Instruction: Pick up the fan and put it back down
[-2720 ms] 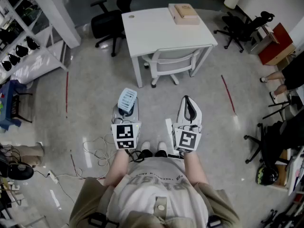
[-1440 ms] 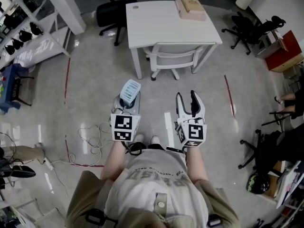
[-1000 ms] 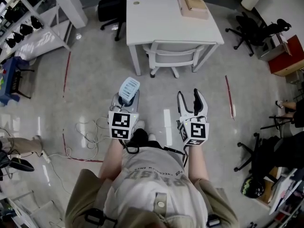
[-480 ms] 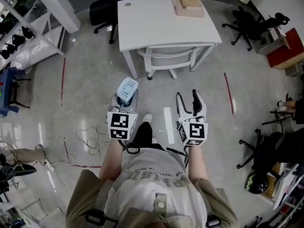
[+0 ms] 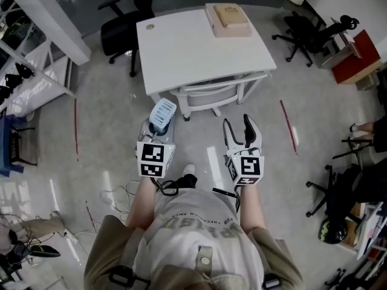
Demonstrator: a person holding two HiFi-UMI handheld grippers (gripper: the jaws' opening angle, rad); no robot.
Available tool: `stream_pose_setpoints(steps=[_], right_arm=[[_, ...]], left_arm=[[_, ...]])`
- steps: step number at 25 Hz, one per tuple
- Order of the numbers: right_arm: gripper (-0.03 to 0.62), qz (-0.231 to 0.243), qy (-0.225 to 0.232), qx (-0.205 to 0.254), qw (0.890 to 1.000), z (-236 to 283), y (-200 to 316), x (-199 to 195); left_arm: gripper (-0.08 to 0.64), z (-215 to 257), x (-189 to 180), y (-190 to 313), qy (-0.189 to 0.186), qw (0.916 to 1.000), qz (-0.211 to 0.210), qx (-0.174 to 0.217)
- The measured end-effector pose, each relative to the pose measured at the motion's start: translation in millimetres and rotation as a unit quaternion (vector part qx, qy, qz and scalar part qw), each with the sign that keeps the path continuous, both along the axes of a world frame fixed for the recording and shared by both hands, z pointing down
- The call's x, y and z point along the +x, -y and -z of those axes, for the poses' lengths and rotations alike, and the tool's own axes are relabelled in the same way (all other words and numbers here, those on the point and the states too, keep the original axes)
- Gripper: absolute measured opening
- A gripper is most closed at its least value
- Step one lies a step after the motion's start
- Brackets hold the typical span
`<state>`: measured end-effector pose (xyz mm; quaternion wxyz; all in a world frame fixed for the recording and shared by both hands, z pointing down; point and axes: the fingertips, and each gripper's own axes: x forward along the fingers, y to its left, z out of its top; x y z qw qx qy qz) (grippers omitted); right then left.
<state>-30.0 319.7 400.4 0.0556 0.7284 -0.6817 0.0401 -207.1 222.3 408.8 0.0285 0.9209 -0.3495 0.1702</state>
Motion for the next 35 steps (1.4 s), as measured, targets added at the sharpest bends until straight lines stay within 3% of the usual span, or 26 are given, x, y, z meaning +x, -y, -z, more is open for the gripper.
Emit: stream_pose_setpoints(steps=[7,17,35], right_arm=[[0.238,-0.008,-0.010,-0.001,1.000,6.8,58.7,12.6],[0.238,0.013,-0.022,-0.022,0.999,-3.4,105.7,37.6],[0.238,0.160,-0.025,-0.026,0.987,-7.2,200.9,167.7]], left_arm=[[0.070,7.7,19.9,59.6,-0.015,0.9997,-0.018,0.001],[0.069,-7.9,46.9,89.3,-0.024,0.9994,-0.017,-0.020],[0.070,-7.1,154.2,131.3,-0.018,0.9925,0.120,-0.016]])
